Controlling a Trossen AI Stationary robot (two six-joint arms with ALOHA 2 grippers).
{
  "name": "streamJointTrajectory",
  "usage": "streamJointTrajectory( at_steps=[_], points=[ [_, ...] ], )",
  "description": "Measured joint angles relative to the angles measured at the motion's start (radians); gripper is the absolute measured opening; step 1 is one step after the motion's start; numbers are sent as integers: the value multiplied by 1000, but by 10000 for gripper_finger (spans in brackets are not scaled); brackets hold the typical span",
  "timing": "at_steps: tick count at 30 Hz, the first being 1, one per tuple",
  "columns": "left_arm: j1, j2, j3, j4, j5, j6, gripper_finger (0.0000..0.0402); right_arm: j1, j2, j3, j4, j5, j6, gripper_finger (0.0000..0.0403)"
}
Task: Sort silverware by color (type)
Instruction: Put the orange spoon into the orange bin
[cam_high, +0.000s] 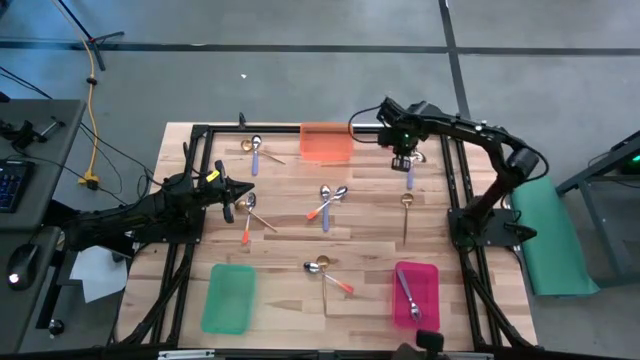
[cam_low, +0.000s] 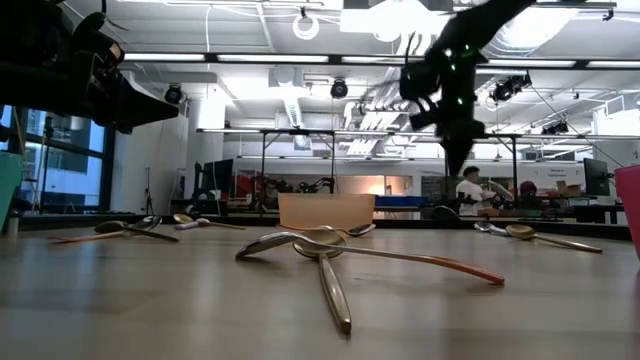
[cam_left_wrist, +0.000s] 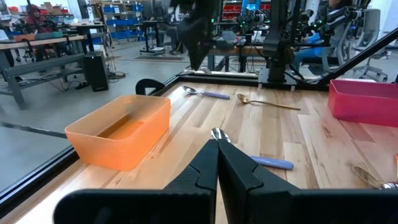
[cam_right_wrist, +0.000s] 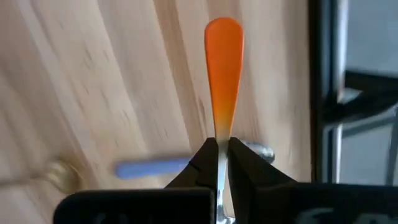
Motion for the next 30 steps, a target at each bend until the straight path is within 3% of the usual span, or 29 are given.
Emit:
streamJointTrajectory(
  at_steps=[7, 12, 22, 30],
  points=[
    [0, 0, 0, 0, 0, 0, 0, 110, 16, 148, 121, -40, 109, 0],
    [0, 0, 0, 0, 0, 0, 0, 164, 109, 358, 112, -45, 179, 0],
    [0, 0, 0, 0, 0, 0, 0, 167, 454, 829, -48, -122, 144, 0],
    [0, 0, 0, 0, 0, 0, 0, 137, 711, 1097, -151, -152, 132, 0]
  ],
)
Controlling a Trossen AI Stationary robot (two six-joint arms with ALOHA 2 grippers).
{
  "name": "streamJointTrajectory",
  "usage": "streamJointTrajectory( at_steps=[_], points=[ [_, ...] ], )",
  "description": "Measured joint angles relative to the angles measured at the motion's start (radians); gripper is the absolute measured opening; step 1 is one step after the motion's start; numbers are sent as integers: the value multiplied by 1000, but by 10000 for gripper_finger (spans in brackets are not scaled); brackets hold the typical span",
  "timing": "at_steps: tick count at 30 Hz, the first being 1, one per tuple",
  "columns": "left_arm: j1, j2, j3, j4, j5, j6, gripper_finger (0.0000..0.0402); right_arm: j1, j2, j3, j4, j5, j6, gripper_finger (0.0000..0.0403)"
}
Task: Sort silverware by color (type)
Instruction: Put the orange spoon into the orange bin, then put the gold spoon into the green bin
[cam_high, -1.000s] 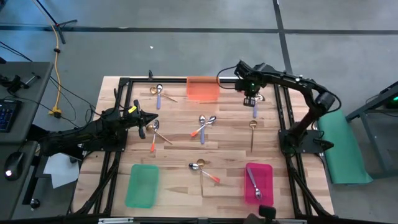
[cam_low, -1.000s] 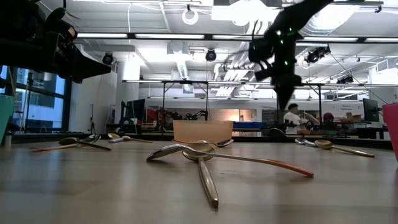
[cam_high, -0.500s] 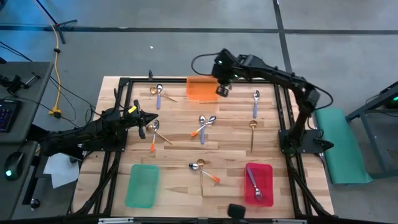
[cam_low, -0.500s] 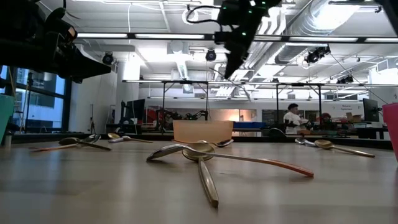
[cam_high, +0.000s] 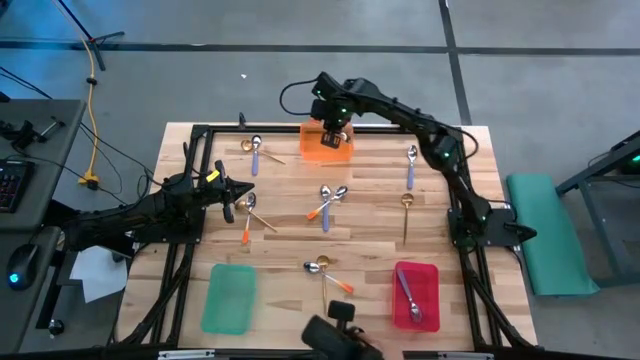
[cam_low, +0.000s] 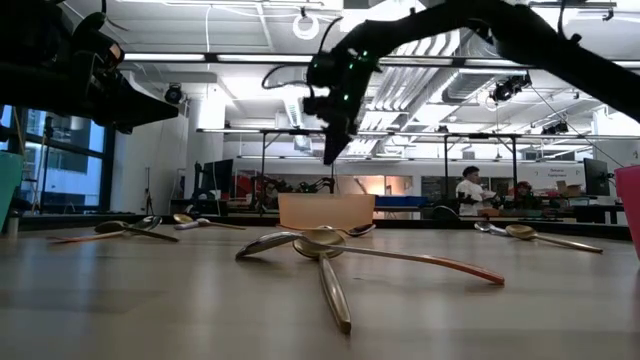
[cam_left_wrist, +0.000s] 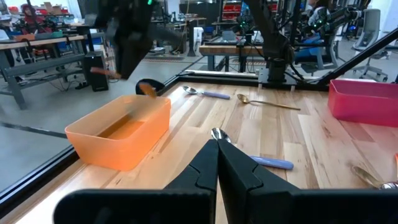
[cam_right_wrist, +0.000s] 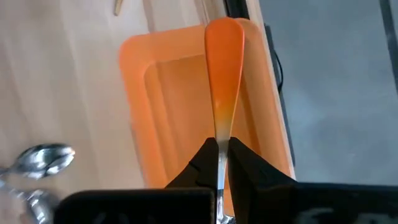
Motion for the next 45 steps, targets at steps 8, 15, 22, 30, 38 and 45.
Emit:
streamJointTrajectory(
  at_steps=[8, 15, 22, 30, 38, 45],
  points=[
    [0, 0, 0, 0, 0, 0, 0, -29, 54, -44, 64, -40, -8, 0],
    [0, 0, 0, 0, 0, 0, 0, -30, 84, -44, 115, -63, -17, 0],
    [0, 0, 0, 0, 0, 0, 0, -30, 106, -44, 145, -65, -14, 0],
    [0, 0, 0, 0, 0, 0, 0, -30, 107, -45, 163, -63, 2, 39],
    [0, 0, 0, 0, 0, 0, 0, -28, 98, -44, 127, -62, 6, 64],
    [0, 0, 0, 0, 0, 0, 0, 24, 43, -42, 108, -62, 35, 7]
  ],
)
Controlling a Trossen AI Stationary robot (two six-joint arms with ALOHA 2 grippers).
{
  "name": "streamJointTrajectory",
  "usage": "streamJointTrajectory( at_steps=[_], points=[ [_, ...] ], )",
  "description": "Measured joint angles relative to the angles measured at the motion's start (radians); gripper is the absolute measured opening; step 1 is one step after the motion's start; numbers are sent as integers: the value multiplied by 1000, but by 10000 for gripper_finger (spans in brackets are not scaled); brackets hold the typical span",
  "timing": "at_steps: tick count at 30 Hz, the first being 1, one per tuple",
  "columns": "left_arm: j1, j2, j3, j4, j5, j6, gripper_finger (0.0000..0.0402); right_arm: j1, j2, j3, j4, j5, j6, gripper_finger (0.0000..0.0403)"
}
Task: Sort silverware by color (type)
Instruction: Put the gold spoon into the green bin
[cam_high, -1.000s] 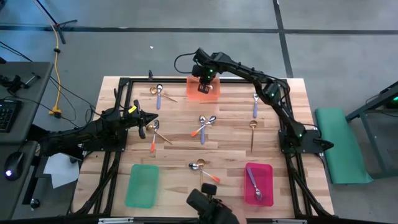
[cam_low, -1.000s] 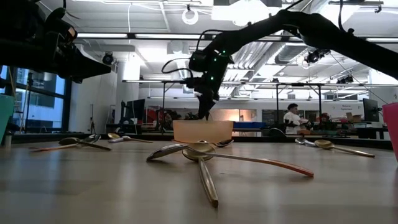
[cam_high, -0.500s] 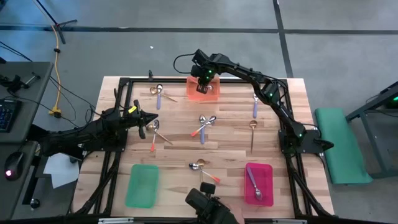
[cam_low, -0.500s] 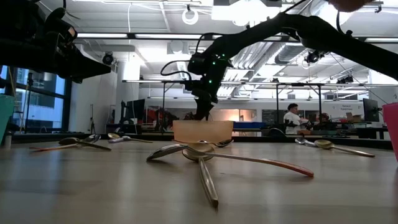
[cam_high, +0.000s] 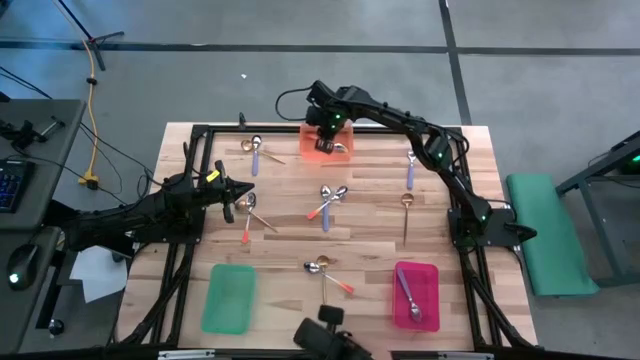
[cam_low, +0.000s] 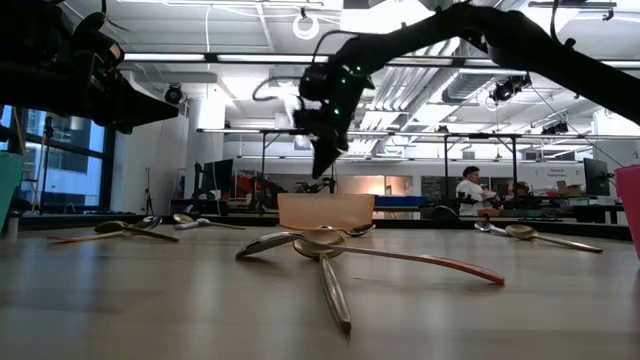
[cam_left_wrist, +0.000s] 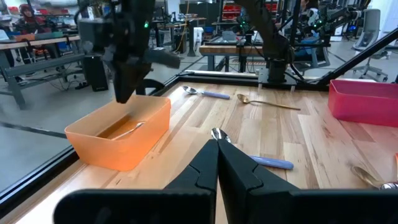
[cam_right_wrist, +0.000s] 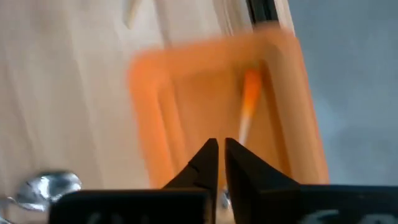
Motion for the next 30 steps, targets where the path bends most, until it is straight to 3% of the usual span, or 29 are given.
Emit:
streamJointTrajectory(
  at_steps=[8, 14, 18, 25, 30],
  points=[
    [0, 0, 0, 0, 0, 0, 0, 57, -4, 0, 213, -9, -26, 2],
    [0, 0, 0, 0, 0, 0, 0, 83, -5, -9, 366, -93, -1, 0],
    [0, 0, 0, 0, 0, 0, 0, 94, -5, -39, 429, -94, 13, 0],
    [0, 0, 0, 0, 0, 0, 0, 108, -16, -194, 623, -93, 74, 0],
    [0, 0, 0, 0, 0, 0, 0, 125, -128, -392, 787, -93, 79, 0]
  ],
)
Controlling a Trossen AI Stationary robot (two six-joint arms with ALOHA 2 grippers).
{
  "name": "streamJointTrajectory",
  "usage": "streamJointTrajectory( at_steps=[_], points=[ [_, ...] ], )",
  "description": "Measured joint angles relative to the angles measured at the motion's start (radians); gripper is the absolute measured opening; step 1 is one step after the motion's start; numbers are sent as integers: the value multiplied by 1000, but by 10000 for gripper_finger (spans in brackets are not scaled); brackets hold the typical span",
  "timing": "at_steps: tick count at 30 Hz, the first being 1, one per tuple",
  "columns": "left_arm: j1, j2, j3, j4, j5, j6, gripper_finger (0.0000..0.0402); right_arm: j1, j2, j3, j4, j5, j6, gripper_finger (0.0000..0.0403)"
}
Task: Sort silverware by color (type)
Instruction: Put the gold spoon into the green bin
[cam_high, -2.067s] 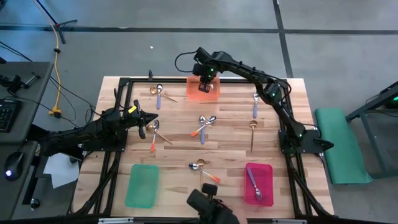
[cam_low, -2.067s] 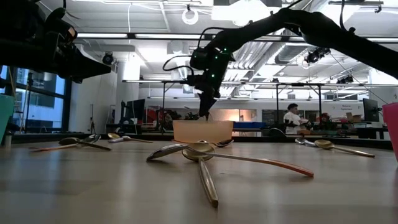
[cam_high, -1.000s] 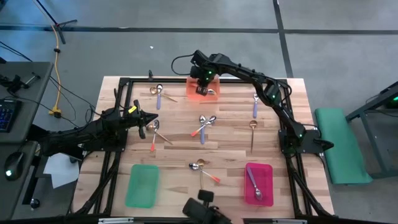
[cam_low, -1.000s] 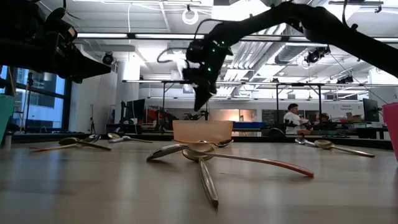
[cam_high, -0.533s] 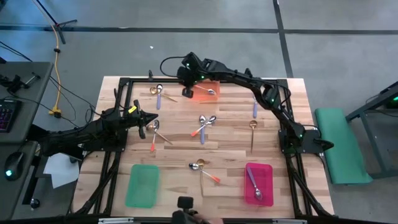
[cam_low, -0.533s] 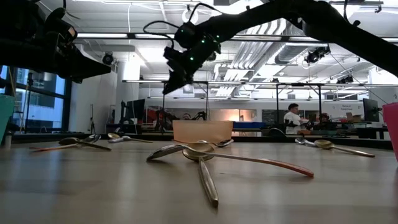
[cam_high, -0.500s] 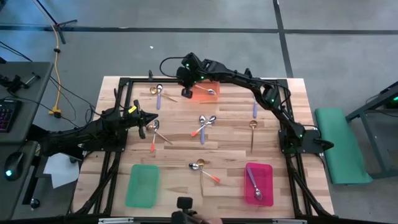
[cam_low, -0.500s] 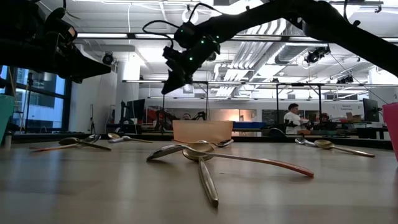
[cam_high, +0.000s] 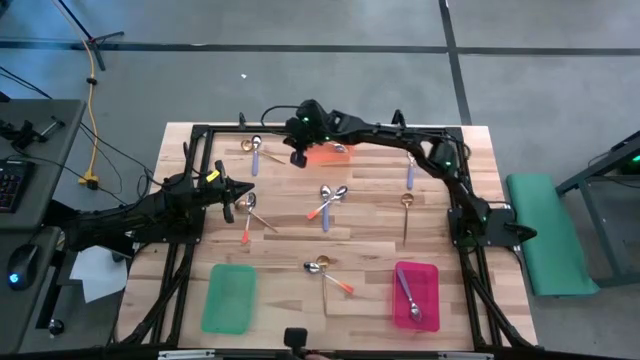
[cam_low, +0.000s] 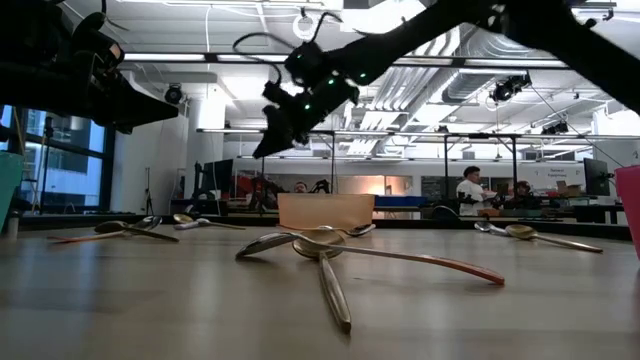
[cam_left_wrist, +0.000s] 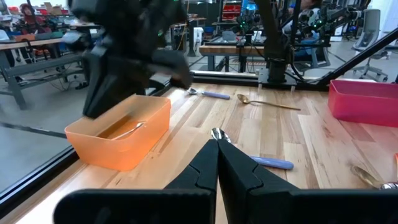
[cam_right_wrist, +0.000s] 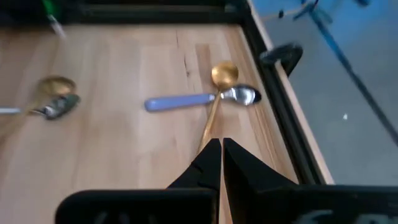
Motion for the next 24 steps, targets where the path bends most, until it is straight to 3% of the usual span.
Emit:
streamJointTrajectory(
  at_steps=[14, 24],
  points=[
    [0, 0, 0, 0, 0, 7, 0, -4, -510, -877, 666, 0, 68, 0],
    [0, 0, 0, 13, 7, -41, 0, -62, -772, -1248, 967, 1, 105, 0]
  ],
)
